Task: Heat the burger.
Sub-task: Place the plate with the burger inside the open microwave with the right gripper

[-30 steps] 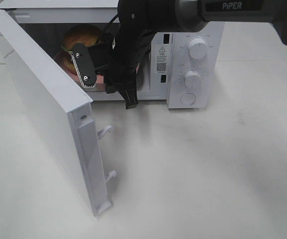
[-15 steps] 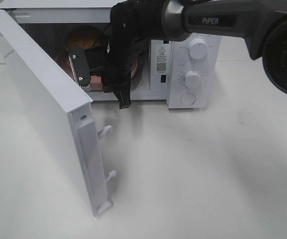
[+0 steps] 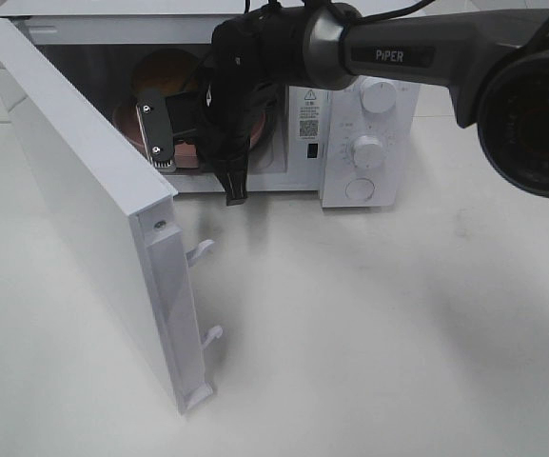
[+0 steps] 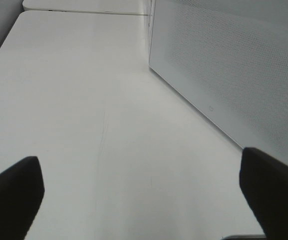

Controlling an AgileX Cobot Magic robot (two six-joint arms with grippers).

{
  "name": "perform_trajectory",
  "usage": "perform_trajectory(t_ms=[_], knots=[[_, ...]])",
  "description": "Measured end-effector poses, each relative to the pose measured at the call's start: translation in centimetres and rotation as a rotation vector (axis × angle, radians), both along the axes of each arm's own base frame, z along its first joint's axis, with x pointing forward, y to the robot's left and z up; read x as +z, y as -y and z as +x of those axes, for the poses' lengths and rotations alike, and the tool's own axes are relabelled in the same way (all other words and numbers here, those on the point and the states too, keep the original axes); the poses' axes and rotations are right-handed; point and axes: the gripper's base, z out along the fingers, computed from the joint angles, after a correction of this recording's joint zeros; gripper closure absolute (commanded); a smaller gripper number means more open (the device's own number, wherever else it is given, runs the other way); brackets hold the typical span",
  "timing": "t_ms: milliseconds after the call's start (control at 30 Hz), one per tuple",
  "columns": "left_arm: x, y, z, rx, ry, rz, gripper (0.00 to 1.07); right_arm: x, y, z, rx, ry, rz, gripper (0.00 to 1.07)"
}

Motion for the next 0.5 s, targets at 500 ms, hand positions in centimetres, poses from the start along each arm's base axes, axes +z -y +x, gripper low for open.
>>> perform_trajectory(t_ms=[500], knots=[[0.0, 0.0, 0.0, 0.0, 0.0, 0.0, 0.07, 0.23, -0.41, 0.65, -0.043, 0.051, 0.081, 0.57]])
